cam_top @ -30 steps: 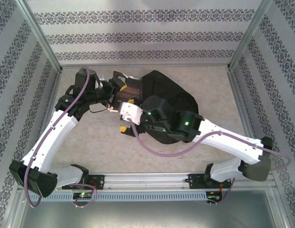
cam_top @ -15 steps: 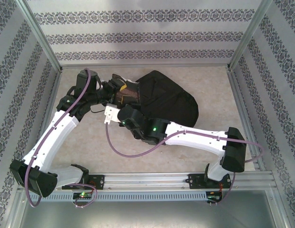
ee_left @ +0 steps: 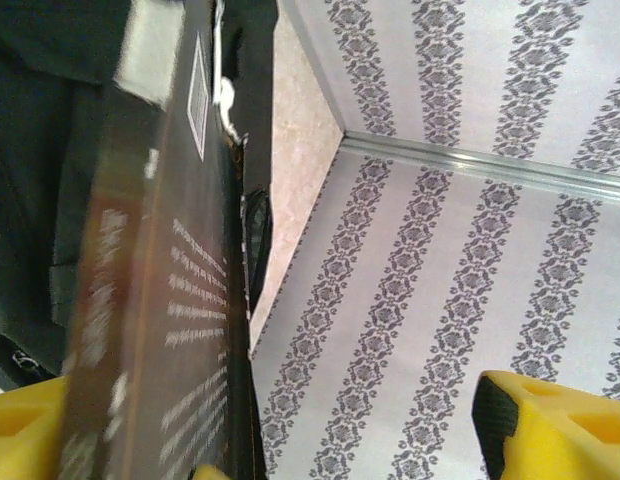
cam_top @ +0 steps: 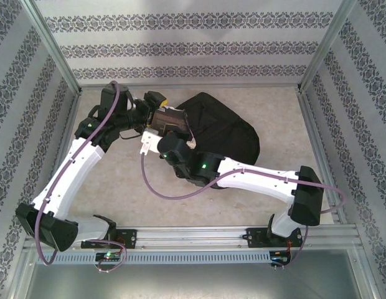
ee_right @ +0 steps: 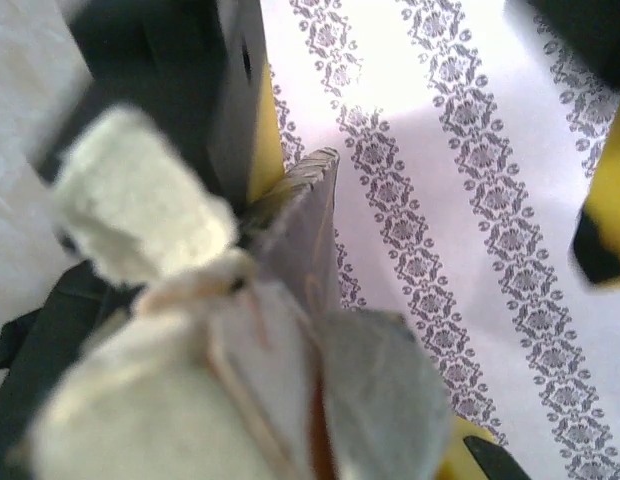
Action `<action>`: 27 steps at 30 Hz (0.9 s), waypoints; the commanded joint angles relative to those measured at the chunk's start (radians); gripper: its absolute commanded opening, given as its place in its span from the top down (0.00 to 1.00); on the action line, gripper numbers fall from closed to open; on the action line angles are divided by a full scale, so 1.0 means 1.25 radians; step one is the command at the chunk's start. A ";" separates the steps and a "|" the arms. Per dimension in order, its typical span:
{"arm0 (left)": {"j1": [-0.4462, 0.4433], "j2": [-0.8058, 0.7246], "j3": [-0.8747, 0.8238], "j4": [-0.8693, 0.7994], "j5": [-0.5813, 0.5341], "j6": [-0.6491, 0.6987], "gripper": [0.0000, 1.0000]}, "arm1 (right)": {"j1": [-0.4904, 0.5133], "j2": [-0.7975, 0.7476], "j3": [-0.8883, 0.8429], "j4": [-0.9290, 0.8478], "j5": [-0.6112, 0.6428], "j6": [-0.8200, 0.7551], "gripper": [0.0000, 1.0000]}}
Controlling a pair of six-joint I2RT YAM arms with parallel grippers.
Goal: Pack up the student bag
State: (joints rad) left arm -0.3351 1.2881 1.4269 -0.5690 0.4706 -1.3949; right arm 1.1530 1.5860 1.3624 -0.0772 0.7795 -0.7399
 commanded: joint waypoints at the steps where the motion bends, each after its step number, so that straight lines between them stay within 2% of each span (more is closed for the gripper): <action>1: -0.009 -0.015 0.056 -0.070 -0.036 0.057 0.12 | -0.034 -0.072 -0.036 -0.009 0.004 0.062 1.00; 5: -0.008 -0.028 0.043 -0.094 -0.042 0.066 0.11 | -0.079 -0.129 -0.075 -0.042 -0.020 0.123 1.00; 8: -0.008 -0.033 0.036 -0.099 -0.048 0.091 0.11 | -0.122 -0.177 -0.093 -0.078 -0.033 0.216 1.00; 13: -0.009 -0.010 0.093 -0.138 -0.079 0.214 0.11 | -0.226 -0.263 -0.024 -0.285 -0.086 0.533 1.00; 18: -0.012 0.046 0.169 -0.202 -0.091 0.355 0.11 | -0.346 -0.383 -0.011 -0.383 -0.308 0.700 1.00; 21: -0.013 0.066 0.167 -0.190 -0.068 0.440 0.12 | -0.430 -0.419 0.009 -0.447 -0.504 0.732 1.00; 25: -0.021 0.079 0.131 -0.115 -0.014 0.555 0.15 | -0.585 -0.435 0.009 -0.481 -0.865 0.896 1.00; 27: -0.022 0.088 0.106 -0.063 0.034 0.589 0.17 | -0.609 -0.457 -0.023 -0.440 -0.956 0.956 1.00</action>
State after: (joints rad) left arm -0.3462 1.3869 1.5917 -0.7284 0.4347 -0.8135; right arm 0.4271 1.0283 1.3502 -0.6502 -0.0624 0.2661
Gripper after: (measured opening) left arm 0.836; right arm 0.144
